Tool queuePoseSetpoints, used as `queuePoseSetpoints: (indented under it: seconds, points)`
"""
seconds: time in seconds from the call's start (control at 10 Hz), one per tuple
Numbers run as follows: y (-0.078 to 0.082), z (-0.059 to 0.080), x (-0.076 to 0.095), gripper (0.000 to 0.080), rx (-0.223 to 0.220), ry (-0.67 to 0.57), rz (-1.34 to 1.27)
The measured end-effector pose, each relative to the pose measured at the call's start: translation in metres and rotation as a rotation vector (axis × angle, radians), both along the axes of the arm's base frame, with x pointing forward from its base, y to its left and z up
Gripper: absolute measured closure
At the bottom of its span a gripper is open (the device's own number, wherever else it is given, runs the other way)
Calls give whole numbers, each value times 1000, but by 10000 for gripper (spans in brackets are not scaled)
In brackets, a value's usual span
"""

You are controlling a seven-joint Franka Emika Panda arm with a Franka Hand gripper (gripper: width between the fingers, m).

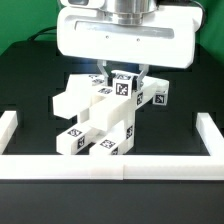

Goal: Assemble chair

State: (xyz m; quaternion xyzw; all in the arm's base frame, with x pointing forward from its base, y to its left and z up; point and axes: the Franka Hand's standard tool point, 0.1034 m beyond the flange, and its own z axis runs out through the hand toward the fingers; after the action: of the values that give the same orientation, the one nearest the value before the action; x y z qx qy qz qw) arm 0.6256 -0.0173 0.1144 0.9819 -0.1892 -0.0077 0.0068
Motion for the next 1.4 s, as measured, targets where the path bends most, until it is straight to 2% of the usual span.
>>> queuePoseSetpoints:
  seconds: [1.0,1.4]
  points:
    - [1,0,1,512,-7,-7,-624]
    - [6,0,1,512,11,-3,-896]
